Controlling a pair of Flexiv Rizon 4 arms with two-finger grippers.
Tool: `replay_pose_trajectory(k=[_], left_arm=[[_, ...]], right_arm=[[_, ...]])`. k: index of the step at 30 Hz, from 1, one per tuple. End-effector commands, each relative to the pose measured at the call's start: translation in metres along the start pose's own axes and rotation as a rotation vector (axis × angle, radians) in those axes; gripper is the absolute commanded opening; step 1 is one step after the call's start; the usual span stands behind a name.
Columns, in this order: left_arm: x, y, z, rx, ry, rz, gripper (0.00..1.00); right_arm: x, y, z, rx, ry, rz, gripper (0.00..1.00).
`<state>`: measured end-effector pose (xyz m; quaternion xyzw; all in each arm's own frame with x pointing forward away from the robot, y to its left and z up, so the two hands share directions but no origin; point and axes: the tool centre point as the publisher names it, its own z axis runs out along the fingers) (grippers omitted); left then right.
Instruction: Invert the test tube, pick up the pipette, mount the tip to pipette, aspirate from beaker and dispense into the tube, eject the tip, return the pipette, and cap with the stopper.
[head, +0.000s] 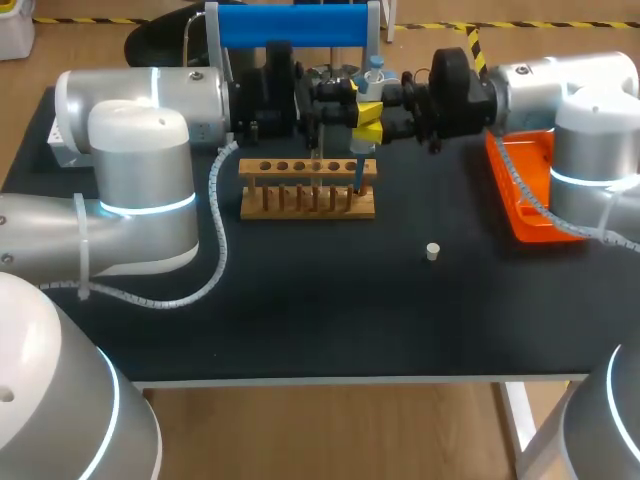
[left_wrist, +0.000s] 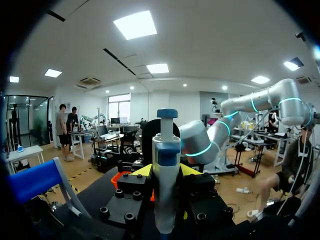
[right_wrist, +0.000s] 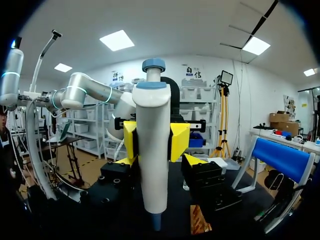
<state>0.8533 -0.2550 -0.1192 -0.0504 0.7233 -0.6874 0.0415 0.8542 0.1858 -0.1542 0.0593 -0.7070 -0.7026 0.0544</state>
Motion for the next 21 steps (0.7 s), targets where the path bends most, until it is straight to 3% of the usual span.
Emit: replay_pose_trajectory(k=[1,11,21], left_arm=[[0.0,-0.001,0.0,0.0,-0.002,0.0,0.0],[0.0,-0.001,0.0,0.0,-0.002,0.0,0.0],[0.0,-0.001,0.0,0.0,-0.002,0.0,0.0]], right_arm=[[-0.002,-0.002,-0.002,0.005,0.011,0.005,1.0],[0.002,-0.007,-0.016,0.023,0.021,-0.01,1.0],[-0.001,-0.013,-0.054,0.049,-0.012,-0.032,1.0]])
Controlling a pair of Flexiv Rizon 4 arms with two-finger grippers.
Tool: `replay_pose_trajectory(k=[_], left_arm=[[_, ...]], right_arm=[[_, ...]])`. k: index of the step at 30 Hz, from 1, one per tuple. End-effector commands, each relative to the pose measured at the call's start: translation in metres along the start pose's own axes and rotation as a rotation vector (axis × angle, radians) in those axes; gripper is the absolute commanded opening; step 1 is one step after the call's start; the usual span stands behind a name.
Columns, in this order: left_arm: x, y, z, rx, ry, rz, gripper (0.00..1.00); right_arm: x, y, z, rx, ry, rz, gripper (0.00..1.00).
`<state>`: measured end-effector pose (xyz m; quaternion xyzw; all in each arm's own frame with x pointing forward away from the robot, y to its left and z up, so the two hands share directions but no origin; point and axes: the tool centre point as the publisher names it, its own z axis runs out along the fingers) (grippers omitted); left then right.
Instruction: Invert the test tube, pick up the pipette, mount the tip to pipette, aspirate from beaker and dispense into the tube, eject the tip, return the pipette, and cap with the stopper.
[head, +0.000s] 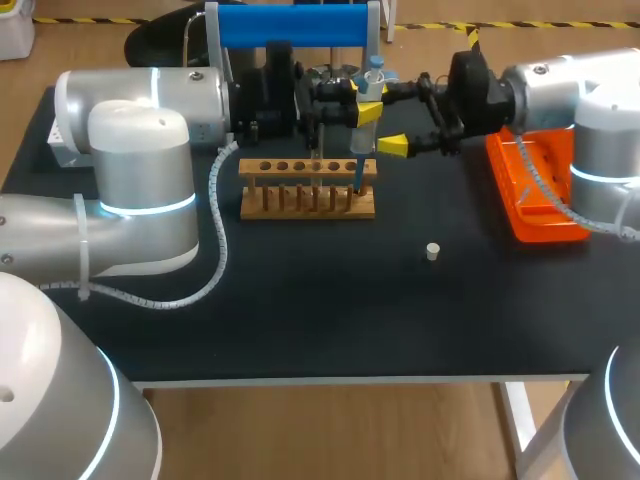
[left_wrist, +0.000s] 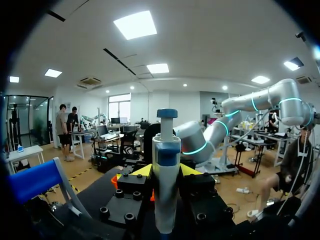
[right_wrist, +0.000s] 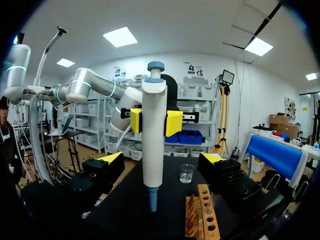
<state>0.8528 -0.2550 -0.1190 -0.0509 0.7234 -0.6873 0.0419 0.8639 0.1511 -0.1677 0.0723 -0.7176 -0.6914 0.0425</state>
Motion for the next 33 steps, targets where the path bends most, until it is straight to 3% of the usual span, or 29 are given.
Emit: replay_pose_trajectory(k=[1,6,10,16,23,33], left_arm=[[0.0,0.0,0.0,0.0,-0.001,0.0,0.0],[0.0,0.0,0.0,0.0,-0.001,0.0,0.0],[0.0,0.0,0.0,0.0,-0.001,0.0,0.0],[0.0,0.0,0.0,0.0,-0.001,0.0,0.0],[0.0,0.0,0.0,0.0,-0.001,0.0,0.0],[0.0,0.0,0.0,0.0,-0.001,0.0,0.0]], right_arm=[[0.001,-0.001,-0.024,0.024,-0.025,0.003,1.0],[-0.023,-0.007,-0.049,0.074,-0.11,0.024,1.0],[-0.056,-0.009,-0.059,0.112,-0.177,0.036,1.0],[-0.111,-0.017,-0.05,0.158,-0.245,0.052,1.0],[-0.158,-0.022,-0.034,0.198,-0.297,0.07,1.0],[-0.198,-0.024,-0.022,0.248,-0.363,0.079,1.0]])
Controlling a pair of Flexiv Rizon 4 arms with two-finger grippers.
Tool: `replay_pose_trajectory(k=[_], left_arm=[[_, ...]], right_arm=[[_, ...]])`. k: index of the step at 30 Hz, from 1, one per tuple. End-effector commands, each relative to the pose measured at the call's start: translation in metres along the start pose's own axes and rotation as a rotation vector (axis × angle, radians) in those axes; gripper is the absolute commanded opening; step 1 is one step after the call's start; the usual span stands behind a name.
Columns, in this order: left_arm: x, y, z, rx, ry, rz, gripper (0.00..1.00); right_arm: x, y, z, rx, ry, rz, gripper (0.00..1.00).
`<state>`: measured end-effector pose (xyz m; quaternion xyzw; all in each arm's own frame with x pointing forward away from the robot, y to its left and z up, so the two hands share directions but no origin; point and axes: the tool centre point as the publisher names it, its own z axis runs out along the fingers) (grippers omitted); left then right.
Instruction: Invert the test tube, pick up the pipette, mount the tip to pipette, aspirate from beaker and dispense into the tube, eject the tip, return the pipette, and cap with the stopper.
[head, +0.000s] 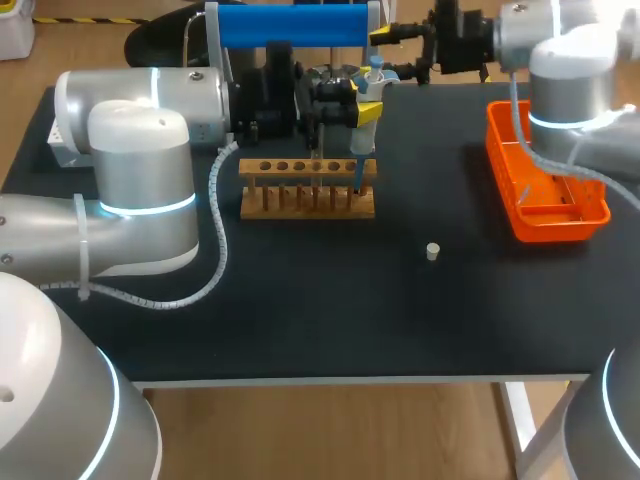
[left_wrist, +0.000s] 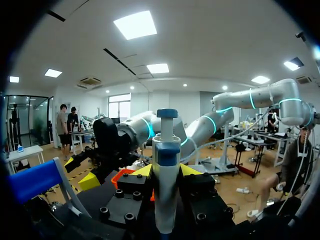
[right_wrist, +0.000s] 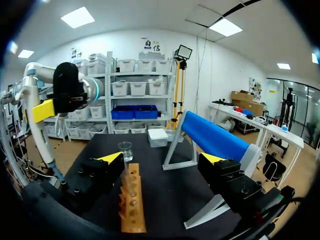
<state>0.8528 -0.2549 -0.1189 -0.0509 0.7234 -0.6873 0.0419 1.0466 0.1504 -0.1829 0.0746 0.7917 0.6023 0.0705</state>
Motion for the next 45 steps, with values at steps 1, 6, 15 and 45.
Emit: replay_pose_trajectory(k=[1,6,15,45], left_arm=[[0.0,0.0,0.0,0.0,-0.001,0.0,0.0],[0.0,0.0,0.0,0.0,-0.001,0.0,0.0],[0.0,0.0,0.0,0.0,-0.001,0.0,0.0],[0.0,0.0,0.0,0.0,-0.001,0.0,0.0]], right_arm=[[-0.017,0.004,0.015,0.016,-0.006,0.003,1.0],[-0.024,0.003,0.02,0.037,-0.027,-0.003,1.0],[-0.029,0.004,0.024,0.05,-0.056,-0.019,1.0],[-0.031,0.015,0.025,0.044,-0.084,-0.042,1.0]])
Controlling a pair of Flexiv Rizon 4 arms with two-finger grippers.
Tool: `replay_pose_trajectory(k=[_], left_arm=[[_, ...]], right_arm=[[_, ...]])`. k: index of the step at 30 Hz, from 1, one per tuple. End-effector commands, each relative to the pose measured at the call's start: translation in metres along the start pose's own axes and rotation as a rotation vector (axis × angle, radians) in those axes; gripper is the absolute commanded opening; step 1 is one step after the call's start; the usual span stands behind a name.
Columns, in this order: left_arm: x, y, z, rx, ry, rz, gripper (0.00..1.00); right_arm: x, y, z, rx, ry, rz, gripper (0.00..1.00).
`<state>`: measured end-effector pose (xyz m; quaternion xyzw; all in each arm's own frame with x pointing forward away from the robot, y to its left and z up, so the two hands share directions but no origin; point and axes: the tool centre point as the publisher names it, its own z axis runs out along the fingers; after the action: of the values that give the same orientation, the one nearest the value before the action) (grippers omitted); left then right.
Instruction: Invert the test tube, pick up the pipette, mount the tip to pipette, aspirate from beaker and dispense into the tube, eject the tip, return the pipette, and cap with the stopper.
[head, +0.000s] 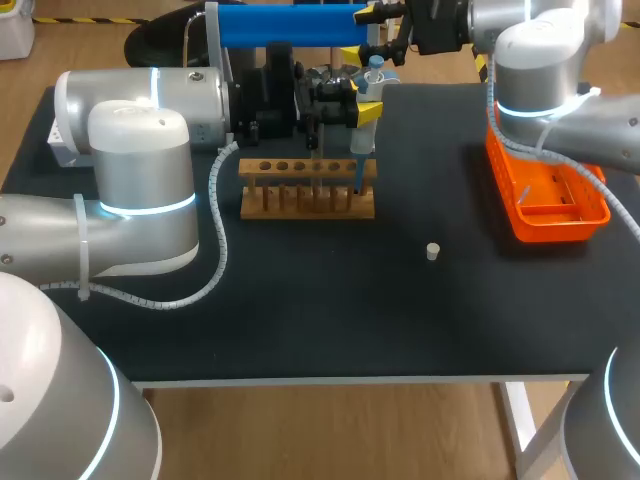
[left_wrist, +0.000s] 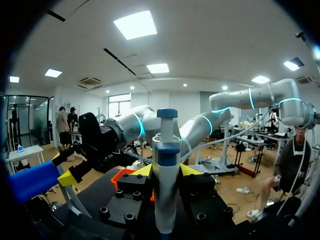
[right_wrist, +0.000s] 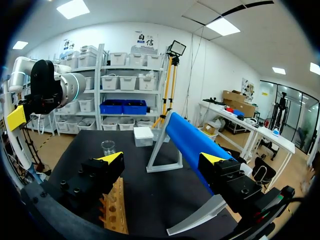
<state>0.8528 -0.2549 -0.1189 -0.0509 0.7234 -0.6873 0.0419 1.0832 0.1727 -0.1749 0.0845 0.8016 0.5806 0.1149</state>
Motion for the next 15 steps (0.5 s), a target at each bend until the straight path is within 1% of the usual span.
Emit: replay_pose_trajectory(k=[1,3,6,9,12,15], left_arm=[[0.0,0.0,0.0,0.0,-0.001,0.0,0.0],[-0.002,-0.001,-0.003,0.001,-0.008,0.001,0.0],[-0.008,-0.004,-0.02,-0.003,-0.05,-0.005,0.0],[-0.013,-0.005,-0.042,-0.007,-0.109,-0.012,0.0],[-0.019,-0.003,-0.067,0.005,-0.185,-0.021,0.0],[-0.027,0.0,-0.09,-0.009,-0.262,-0.025,0.0]], right_arm=[[0.0,0.0,-0.001,0.003,0.0,0.0,1.0],[0.0,0.0,-0.001,0.003,0.0,0.0,1.0],[0.0,0.0,-0.001,0.003,0.0,0.0,1.0],[0.0,0.0,-0.001,0.003,0.0,0.0,1.0],[0.0,0.0,-0.001,0.003,0.0,0.0,1.0],[0.0,0.0,-0.001,0.003,0.0,0.0,1.0]])
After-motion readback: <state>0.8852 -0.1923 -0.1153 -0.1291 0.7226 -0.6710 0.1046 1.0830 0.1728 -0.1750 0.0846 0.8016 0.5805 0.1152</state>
